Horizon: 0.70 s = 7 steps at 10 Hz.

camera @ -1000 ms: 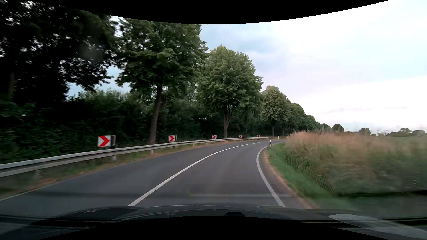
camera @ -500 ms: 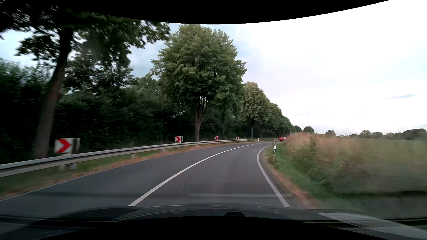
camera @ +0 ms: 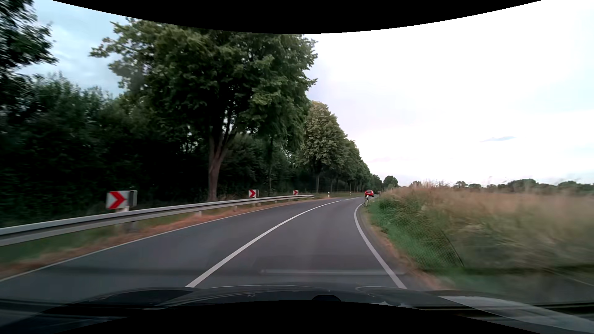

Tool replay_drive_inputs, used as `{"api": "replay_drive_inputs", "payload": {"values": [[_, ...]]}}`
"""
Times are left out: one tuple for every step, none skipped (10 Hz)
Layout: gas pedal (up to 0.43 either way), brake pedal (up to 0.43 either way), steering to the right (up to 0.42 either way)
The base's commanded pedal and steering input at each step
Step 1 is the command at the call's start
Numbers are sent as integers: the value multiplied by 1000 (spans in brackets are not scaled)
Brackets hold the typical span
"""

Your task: Follow the waypoints while adhering to traffic rules and regulations

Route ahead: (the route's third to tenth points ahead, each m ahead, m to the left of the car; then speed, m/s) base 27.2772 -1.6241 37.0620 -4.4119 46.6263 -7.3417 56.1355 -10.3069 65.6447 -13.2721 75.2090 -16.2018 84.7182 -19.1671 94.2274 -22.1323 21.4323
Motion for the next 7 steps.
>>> {"api": "replay_drive_inputs", "payload": {"values": [[512,0,77],[512,0,73],[512,0,69],[512,0,64],[512,0,61],[500,0,57],[500,0,54]]}}
